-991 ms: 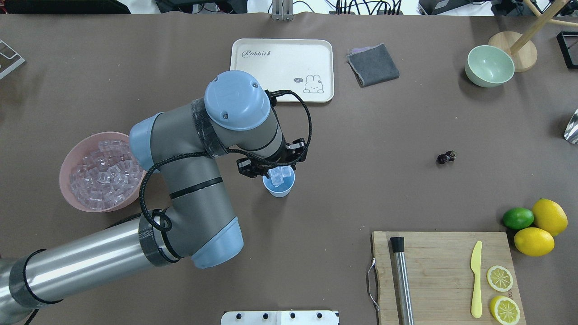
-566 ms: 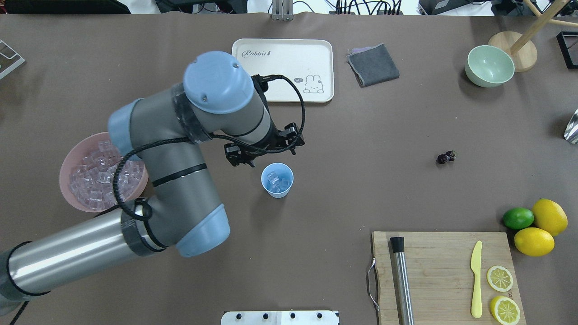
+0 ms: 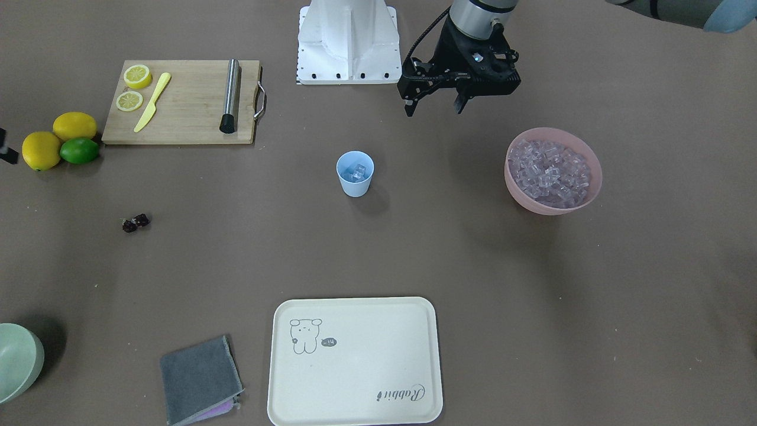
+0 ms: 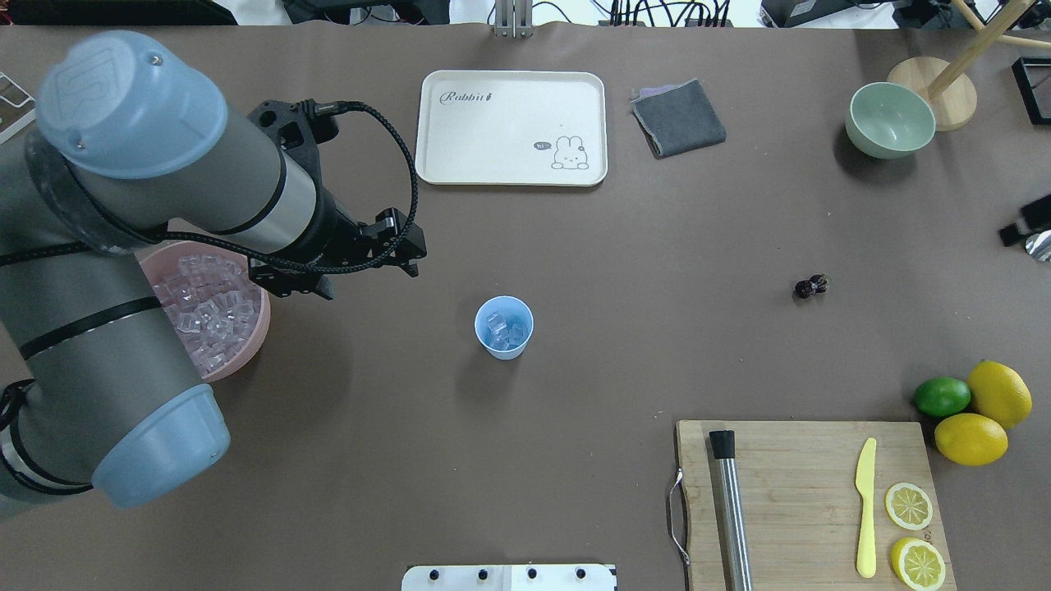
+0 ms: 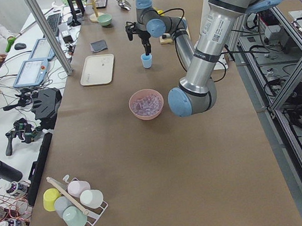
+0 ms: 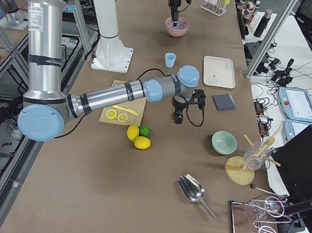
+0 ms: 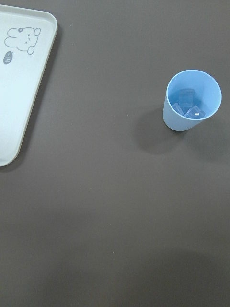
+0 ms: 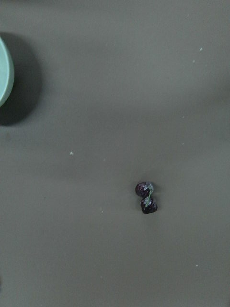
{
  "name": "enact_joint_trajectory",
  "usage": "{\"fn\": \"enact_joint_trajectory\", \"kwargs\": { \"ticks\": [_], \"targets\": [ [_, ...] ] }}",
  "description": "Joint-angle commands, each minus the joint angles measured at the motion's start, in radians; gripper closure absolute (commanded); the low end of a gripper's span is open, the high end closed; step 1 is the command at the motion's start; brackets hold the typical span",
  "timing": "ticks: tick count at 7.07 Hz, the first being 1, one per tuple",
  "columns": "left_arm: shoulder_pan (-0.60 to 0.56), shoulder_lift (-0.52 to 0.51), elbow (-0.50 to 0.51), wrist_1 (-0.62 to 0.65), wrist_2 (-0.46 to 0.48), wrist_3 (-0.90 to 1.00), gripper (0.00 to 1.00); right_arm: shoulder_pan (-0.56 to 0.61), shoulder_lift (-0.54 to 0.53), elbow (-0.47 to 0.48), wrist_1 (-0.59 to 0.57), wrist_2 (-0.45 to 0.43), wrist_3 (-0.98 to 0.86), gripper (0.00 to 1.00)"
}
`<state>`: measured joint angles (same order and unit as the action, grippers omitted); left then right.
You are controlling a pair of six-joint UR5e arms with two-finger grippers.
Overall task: Put ice and cherries in cup
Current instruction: 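Release ice into the cup, withdraw left gripper while right arm reaches out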
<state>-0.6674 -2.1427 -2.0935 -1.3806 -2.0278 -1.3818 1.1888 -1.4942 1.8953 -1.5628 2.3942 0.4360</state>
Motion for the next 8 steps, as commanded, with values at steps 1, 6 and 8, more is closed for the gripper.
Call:
{"fn": "enact_joint_trajectory", "kwargs": {
  "ticks": [1,6,8],
  "targets": [
    [-0.003,0.006,0.000,0.008,0.004,-0.003,0.02,-0.237,0.104,-0.015,0.099,-0.215,0.269,0.09],
    [0.000,-0.002,0.016,0.008,0.008,-0.005,0.02,-0.319,0.048,-0.031,0.171,-0.297,0.458,0.25],
    [0.000,-0.005,0.018,0.008,0.008,-0.008,0.02,-0.307,0.058,-0.030,0.171,-0.290,0.615,0.28]
  ]
}}
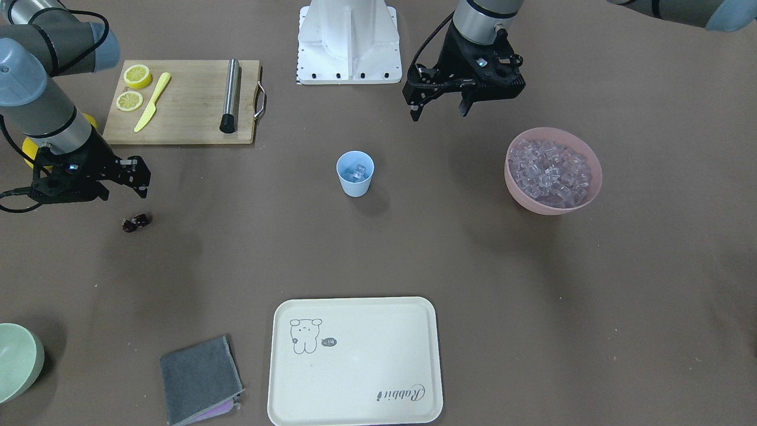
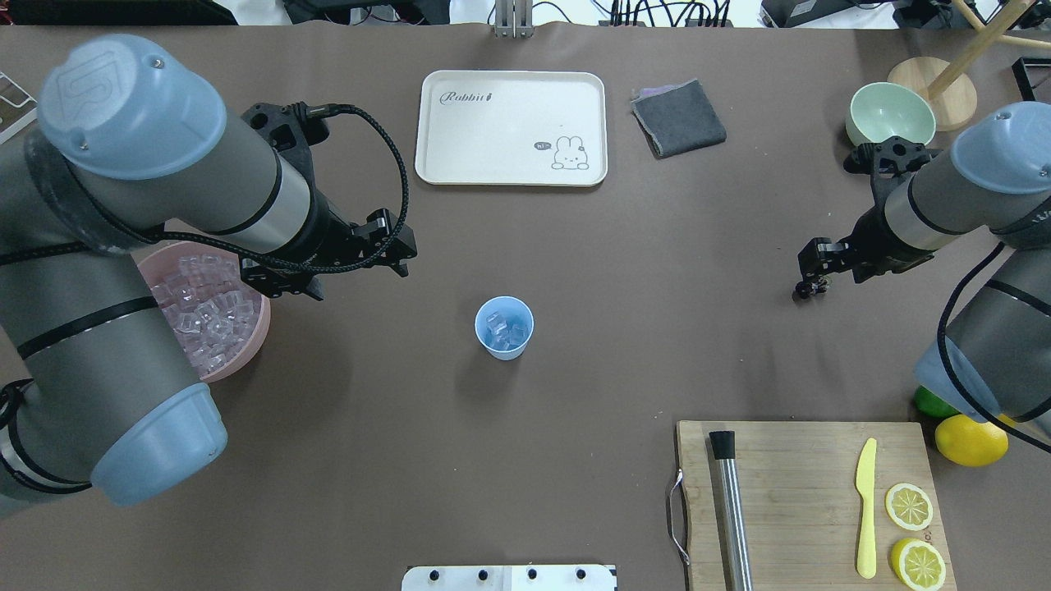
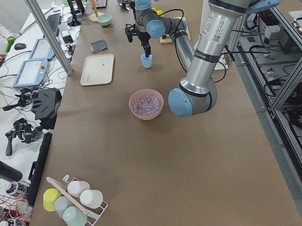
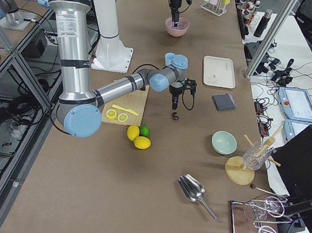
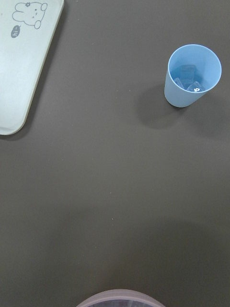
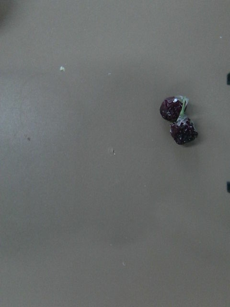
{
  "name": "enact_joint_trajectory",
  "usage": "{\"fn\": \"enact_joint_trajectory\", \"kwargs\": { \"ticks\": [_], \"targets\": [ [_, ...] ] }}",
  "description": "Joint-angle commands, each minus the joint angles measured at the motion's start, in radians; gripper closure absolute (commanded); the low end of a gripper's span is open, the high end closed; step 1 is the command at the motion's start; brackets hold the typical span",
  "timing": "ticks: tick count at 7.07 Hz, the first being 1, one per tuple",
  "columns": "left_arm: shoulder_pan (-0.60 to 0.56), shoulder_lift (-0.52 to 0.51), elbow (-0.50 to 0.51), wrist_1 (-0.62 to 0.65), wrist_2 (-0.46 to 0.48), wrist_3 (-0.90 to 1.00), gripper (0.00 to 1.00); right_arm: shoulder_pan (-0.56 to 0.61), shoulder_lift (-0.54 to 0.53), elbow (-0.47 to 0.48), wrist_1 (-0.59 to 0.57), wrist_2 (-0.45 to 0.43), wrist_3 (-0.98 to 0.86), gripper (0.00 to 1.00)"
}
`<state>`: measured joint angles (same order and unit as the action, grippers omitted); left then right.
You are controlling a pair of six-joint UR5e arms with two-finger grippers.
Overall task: Put ice and cherries in cup
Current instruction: 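Lower the right gripper onto the dark cherries and grasp them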
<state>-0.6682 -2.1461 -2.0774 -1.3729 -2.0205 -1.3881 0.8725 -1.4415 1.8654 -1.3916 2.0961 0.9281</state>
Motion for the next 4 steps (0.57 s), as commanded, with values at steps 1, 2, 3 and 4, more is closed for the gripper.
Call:
{"fn": "enact_joint_trajectory", "kwargs": {
  "ticks": [1,2,3,4],
  "targets": [
    [-0.001,0.000,0.000,0.002,0.003,-0.003,0.02,0.016,0.012,0.004,0.002,0.009,0.314,0.30],
    [-0.001,0.000,0.000,0.003,0.040,-0.003,0.02,0.017,0.009,-0.003,0.025,-0.001,0.428,0.34],
    [0.001,-0.006,-0.009,0.026,0.058,-0.005,0.02,0.016,0.006,-0.029,0.057,-0.031,0.511,0.34],
    [-0.001,-0.039,-0.015,0.081,0.060,-0.006,0.02,0.014,0.003,-0.082,0.118,-0.040,0.530,0.34]
  ]
}}
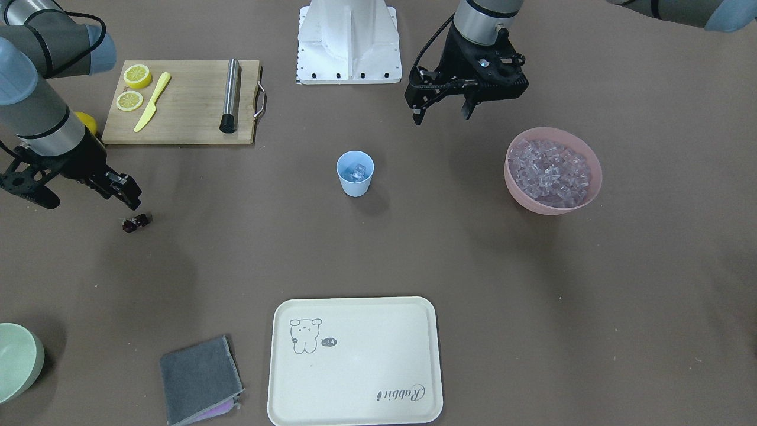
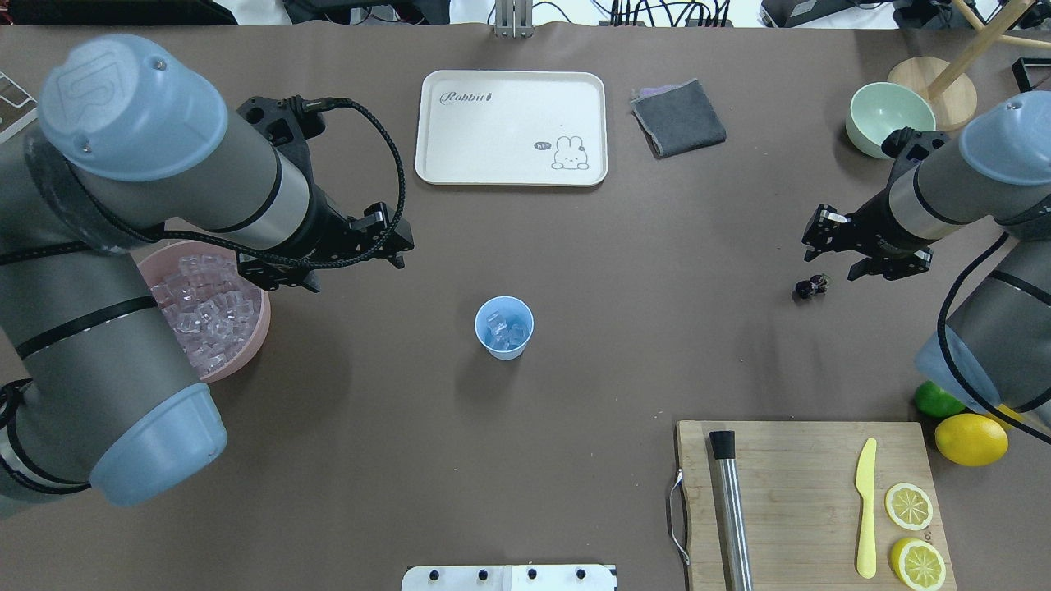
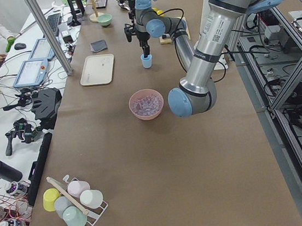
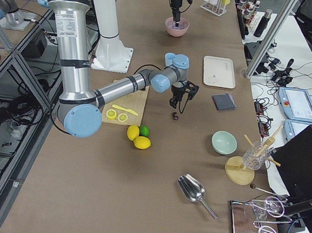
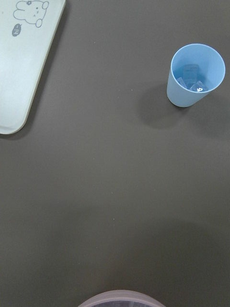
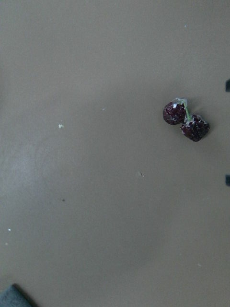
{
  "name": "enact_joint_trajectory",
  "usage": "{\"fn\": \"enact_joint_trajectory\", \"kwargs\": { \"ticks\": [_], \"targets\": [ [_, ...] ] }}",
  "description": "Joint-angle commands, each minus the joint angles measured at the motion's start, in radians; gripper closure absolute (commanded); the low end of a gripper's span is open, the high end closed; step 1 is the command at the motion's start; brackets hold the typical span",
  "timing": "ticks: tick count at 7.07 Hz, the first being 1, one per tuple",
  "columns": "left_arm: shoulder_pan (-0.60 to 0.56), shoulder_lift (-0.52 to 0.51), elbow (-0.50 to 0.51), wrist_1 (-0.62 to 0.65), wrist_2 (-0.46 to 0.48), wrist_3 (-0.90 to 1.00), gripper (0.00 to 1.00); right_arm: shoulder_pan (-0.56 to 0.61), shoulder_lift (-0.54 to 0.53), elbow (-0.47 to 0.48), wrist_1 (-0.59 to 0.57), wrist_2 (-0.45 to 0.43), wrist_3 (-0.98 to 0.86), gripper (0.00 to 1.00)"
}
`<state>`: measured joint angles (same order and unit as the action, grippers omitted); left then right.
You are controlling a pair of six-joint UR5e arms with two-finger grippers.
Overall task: Put ice and cherries in cup
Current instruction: 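Lower the right gripper onto the dark cherries and grasp them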
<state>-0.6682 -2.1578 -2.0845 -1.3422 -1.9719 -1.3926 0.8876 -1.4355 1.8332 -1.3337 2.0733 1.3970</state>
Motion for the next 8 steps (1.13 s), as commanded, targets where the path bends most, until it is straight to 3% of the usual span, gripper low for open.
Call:
{"fn": "enact_joint_trajectory", "kwargs": {
  "ticks": [1,2,7,8],
  "targets": [
    [0.002,-0.046,-0.009,0.079,0.019,-0.034,0.02,-0.002,-0.003,-0.114,0.144,-0.019,0.104,0.36],
    [0.007,-0.048,-0.011,0.080,0.040,-0.037,0.02,-0.003,0.003,-0.145,0.190,-0.015,0.126,0.39],
    [0.007,-0.046,-0.011,0.083,0.044,-0.037,0.02,-0.038,-0.048,-0.134,0.199,-0.015,0.174,0.58],
    [0.007,-0.046,-0.011,0.093,0.044,-0.039,0.02,-0.038,-0.068,-0.132,0.233,-0.016,0.172,0.76]
  ]
}}
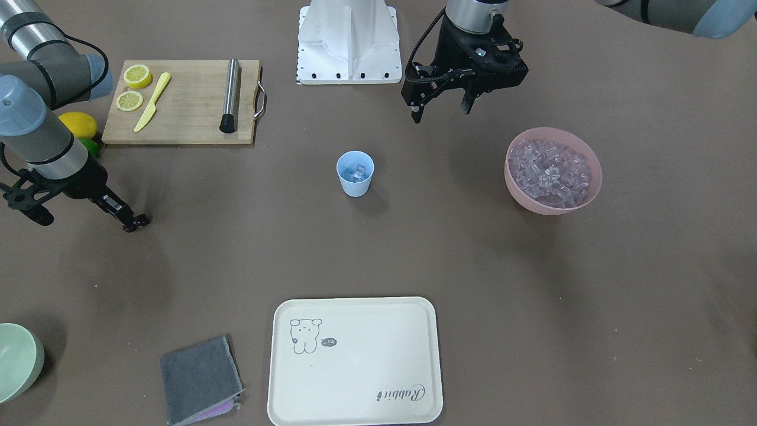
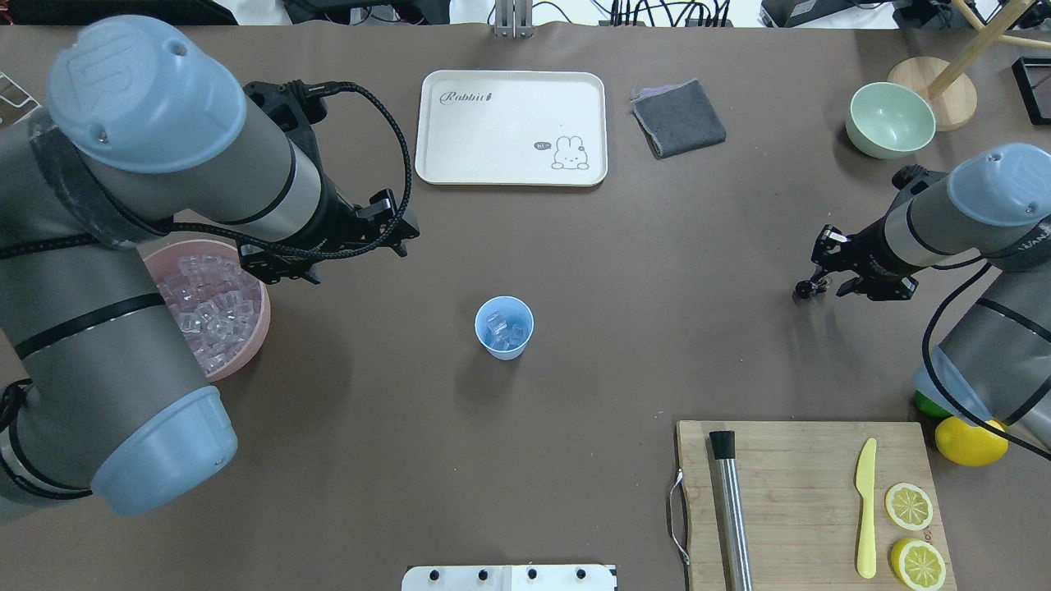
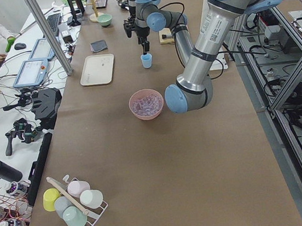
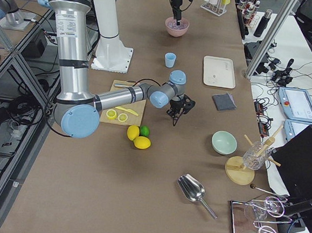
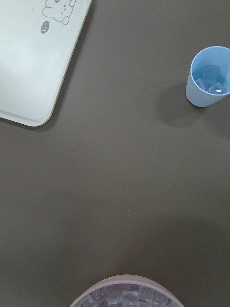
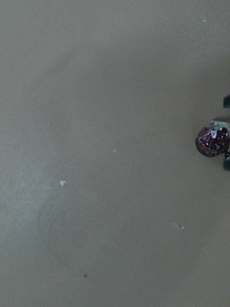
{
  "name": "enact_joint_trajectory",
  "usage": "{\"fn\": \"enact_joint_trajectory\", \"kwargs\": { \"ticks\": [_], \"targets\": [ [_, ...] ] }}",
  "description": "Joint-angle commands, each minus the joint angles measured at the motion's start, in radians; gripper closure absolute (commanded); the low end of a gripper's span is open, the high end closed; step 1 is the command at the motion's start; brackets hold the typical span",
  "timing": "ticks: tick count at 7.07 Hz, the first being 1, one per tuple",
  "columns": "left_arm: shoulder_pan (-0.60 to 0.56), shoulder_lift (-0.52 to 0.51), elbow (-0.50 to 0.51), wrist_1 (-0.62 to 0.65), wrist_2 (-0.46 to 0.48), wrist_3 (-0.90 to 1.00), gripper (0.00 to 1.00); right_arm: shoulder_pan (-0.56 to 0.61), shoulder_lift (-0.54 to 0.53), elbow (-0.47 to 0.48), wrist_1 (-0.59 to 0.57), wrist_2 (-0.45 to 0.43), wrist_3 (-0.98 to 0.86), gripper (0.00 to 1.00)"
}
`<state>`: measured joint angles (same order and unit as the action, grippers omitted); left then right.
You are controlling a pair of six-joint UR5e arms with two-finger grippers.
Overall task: Put ice and cherries in cup
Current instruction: 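Lower the right gripper onto the dark cherries and grasp them, then carry the cherries with the right gripper over the light-blue cup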
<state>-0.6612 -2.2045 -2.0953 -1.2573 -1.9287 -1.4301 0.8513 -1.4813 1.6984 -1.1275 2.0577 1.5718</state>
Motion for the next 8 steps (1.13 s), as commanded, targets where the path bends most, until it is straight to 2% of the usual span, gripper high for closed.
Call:
{"fn": "enact_joint_trajectory", "kwargs": {
  "ticks": [1,4,5,6,7,8],
  "targets": [
    [0.000,-0.003,-0.002,0.018,0.008,-0.001,0.02,-0.003,-0.028,0.009,0.044,0.005,0.002,1.00],
    [0.000,-0.001,-0.002,0.021,0.011,-0.012,0.02,-0.003,-0.016,0.029,0.041,0.024,-0.001,1.00],
    [-0.005,0.002,-0.011,0.024,0.011,-0.010,0.02,-0.005,-0.002,0.105,-0.022,0.062,0.002,1.00],
    [-0.032,0.009,-0.053,0.063,0.011,0.012,0.02,0.015,0.095,0.163,-0.157,0.103,0.013,1.00],
    [-0.075,0.008,-0.060,0.108,0.007,0.092,0.02,0.014,0.212,0.199,-0.302,0.099,0.039,1.00],
    [-0.101,0.018,-0.066,0.140,0.007,0.177,0.03,0.003,0.304,0.222,-0.384,0.102,0.068,1.00]
  ]
}}
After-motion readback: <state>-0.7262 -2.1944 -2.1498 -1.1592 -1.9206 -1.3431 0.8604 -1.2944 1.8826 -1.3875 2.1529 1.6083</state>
